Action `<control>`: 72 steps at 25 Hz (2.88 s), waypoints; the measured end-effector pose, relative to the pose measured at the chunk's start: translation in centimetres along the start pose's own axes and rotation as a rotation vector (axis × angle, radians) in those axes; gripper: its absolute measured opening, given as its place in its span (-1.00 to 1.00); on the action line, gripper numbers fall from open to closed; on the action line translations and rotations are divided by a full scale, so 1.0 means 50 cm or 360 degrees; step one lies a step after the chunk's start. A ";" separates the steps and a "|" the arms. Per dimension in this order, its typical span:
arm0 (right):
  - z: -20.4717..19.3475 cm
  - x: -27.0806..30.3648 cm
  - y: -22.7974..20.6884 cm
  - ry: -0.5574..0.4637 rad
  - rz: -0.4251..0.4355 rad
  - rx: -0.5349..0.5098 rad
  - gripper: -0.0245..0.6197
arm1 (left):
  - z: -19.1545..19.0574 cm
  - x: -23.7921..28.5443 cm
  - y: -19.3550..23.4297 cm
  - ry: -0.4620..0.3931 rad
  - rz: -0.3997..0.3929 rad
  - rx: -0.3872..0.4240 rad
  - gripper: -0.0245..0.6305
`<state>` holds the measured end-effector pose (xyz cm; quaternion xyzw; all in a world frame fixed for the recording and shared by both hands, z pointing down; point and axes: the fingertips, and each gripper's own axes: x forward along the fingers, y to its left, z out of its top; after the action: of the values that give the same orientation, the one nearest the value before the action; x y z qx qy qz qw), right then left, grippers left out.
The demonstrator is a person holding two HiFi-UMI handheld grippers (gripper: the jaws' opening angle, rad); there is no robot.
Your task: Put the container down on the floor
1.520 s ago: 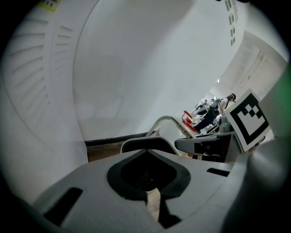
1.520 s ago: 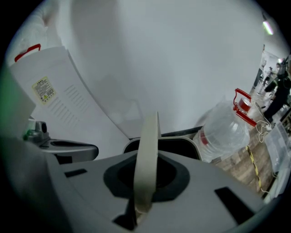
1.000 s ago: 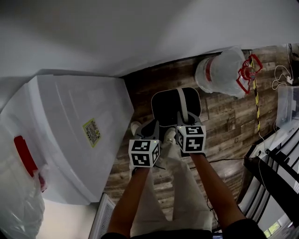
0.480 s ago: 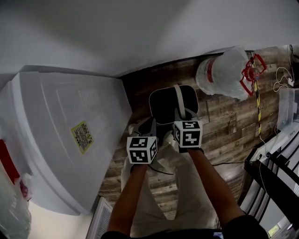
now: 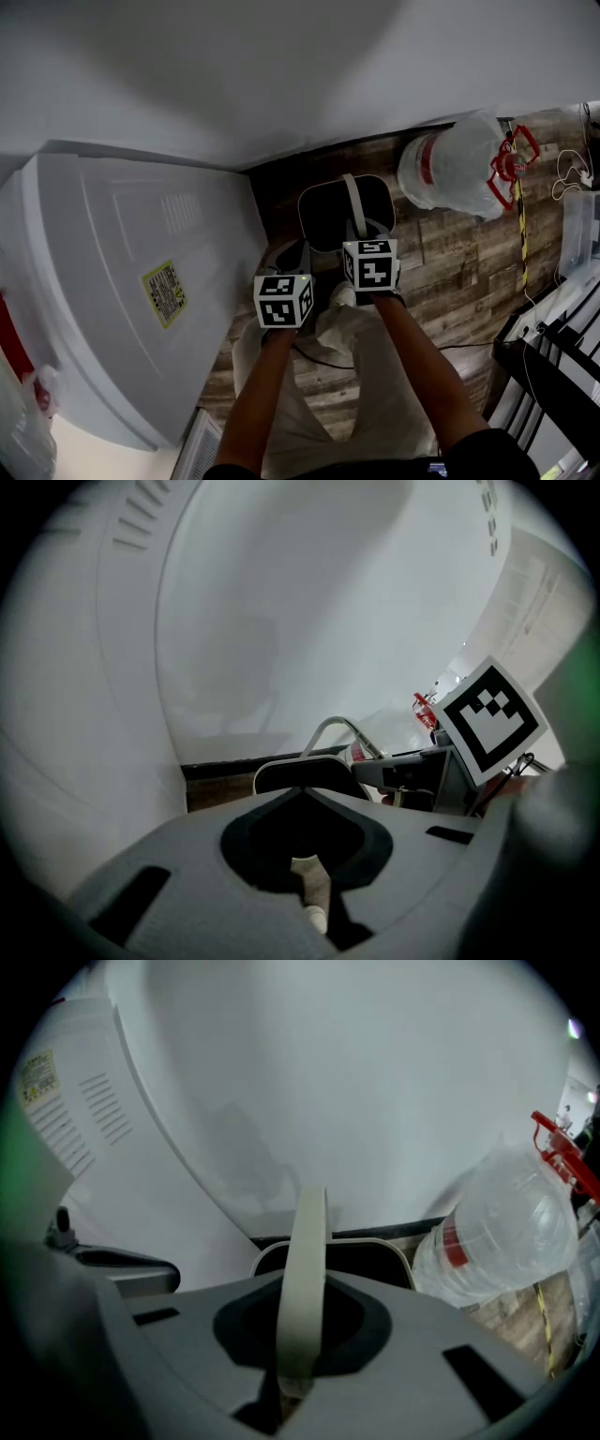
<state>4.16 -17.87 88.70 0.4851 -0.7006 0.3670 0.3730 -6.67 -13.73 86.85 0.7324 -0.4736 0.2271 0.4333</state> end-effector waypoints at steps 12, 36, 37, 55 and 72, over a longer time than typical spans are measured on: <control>0.018 0.084 0.008 -0.0046 0.0028 -0.0025 -0.82 | -0.022 0.060 0.038 -0.0012 0.0012 -0.0010 -0.88; 0.011 0.198 0.010 -0.0083 0.0014 -0.0019 -0.82 | -0.029 0.140 0.116 -0.0044 0.0056 0.0027 -0.88; 0.011 0.204 0.010 -0.0087 0.0014 -0.0023 -0.82 | -0.029 0.143 0.119 -0.0043 0.0055 0.0029 -0.88; -0.024 0.213 0.025 -0.0055 0.0034 -0.0026 -0.82 | -0.057 0.155 0.139 0.0016 0.0044 -0.0061 -0.88; -0.059 0.193 -0.004 0.0005 0.0006 0.0041 -0.82 | -0.073 0.144 0.100 0.0057 -0.0023 -0.0060 -0.88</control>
<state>2.44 -19.28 98.53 0.4878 -0.6963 0.3774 0.3671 -7.59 -15.09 96.18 0.7234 -0.4647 0.2281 0.4569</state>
